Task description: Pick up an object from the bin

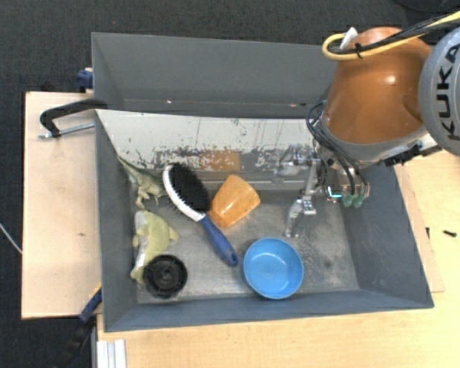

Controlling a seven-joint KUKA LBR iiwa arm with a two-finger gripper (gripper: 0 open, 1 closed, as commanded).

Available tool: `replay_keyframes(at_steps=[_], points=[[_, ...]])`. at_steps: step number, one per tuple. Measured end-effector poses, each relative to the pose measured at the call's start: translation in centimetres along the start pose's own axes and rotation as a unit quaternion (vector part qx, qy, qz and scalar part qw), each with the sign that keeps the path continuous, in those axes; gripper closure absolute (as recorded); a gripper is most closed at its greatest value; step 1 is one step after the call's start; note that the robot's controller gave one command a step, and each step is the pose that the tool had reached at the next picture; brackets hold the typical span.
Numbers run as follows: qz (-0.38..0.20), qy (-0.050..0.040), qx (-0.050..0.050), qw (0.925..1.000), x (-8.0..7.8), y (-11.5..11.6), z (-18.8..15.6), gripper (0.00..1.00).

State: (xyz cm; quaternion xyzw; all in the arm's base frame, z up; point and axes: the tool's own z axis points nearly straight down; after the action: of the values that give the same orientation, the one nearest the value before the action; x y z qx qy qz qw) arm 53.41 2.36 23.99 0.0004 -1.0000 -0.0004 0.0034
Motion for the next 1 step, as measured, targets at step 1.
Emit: replay_keyframes(at_steps=[1], points=[[0.001,-0.0066,-0.001,1.0,3.38,1.31,16.93,0.0]])
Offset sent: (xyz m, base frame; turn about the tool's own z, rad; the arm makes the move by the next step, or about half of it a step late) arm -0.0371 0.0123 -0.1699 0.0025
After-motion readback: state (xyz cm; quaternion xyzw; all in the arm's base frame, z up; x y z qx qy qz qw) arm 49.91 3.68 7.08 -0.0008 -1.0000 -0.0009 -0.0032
